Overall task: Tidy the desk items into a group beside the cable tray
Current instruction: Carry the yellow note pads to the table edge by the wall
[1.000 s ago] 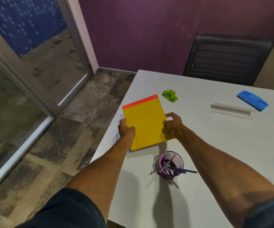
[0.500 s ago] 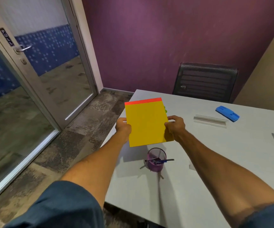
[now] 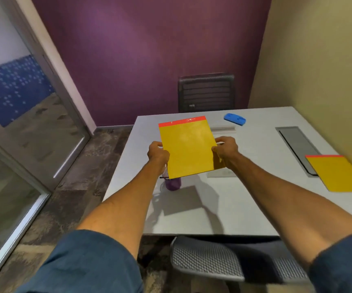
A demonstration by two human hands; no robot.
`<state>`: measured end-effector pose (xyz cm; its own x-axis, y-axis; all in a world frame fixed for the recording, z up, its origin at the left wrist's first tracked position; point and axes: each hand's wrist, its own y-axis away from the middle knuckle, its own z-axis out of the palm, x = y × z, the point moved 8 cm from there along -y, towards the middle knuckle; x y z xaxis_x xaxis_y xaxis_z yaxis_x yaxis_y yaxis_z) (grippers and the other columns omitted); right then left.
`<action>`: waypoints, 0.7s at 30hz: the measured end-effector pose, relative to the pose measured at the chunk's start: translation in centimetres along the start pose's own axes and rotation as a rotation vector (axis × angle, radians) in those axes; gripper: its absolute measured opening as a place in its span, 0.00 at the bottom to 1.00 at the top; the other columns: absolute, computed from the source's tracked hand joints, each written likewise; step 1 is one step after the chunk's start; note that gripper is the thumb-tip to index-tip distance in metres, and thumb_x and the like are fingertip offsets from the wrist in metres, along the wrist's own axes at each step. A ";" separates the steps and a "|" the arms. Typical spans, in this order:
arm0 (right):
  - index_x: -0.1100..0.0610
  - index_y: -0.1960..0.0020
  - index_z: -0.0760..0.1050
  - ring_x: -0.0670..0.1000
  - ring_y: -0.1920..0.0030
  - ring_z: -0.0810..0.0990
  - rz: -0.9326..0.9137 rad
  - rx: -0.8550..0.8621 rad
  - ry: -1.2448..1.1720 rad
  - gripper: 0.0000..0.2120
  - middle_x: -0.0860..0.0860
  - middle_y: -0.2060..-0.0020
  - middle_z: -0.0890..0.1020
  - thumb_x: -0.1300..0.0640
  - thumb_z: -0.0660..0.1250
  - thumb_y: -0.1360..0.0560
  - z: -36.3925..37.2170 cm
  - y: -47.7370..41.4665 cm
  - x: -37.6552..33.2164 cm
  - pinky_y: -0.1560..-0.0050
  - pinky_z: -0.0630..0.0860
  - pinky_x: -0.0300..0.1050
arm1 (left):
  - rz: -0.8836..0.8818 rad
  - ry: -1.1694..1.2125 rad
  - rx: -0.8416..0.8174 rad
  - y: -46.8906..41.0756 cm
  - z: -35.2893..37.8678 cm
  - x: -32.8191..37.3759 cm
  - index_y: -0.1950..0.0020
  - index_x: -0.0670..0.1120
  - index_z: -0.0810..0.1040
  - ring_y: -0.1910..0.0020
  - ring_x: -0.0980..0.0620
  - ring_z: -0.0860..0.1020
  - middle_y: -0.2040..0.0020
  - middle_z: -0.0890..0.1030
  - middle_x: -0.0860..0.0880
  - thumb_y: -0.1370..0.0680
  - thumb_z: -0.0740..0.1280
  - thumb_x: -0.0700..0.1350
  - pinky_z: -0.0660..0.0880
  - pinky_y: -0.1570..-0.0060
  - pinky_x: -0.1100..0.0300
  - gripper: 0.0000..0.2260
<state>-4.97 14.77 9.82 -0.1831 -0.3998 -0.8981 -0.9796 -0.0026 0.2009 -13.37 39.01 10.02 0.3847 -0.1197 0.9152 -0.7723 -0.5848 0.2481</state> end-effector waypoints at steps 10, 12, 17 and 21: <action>0.62 0.41 0.78 0.61 0.43 0.79 0.081 0.194 -0.041 0.16 0.62 0.44 0.81 0.70 0.66 0.27 -15.3 4.1 8.4 0.49 0.73 0.45 | 0.050 -0.086 -0.180 7.8 13.5 1.1 0.39 0.39 0.73 0.43 0.38 0.78 0.41 0.77 0.35 0.29 0.62 0.25 0.78 0.44 0.45 0.20; 0.63 0.42 0.78 0.61 0.44 0.80 0.096 0.224 -0.045 0.15 0.62 0.44 0.81 0.71 0.66 0.28 -18.6 3.8 10.1 0.48 0.76 0.46 | 0.061 -0.107 -0.215 8.8 17.2 1.7 0.39 0.39 0.73 0.43 0.38 0.77 0.41 0.76 0.36 0.28 0.63 0.25 0.78 0.43 0.43 0.20; 0.64 0.39 0.77 0.60 0.41 0.78 0.121 0.284 -0.007 0.17 0.62 0.41 0.80 0.70 0.68 0.27 -27.0 1.9 14.5 0.45 0.76 0.48 | 0.061 -0.169 -0.298 11.8 26.7 2.9 0.37 0.40 0.72 0.41 0.39 0.76 0.39 0.75 0.37 0.28 0.65 0.26 0.78 0.43 0.45 0.21; 0.65 0.43 0.78 0.60 0.43 0.79 0.155 0.280 0.062 0.14 0.62 0.44 0.81 0.71 0.68 0.28 -33.3 -0.9 18.1 0.47 0.77 0.50 | 0.046 -0.187 -0.336 13.6 34.4 3.8 0.35 0.41 0.70 0.41 0.40 0.77 0.38 0.74 0.37 0.26 0.67 0.28 0.78 0.43 0.48 0.21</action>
<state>-4.61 -22.99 6.38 -0.3353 -0.4307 -0.8379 -0.9267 0.3112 0.2108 -5.08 3.02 5.94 0.4072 -0.3019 0.8620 -0.9016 -0.2837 0.3265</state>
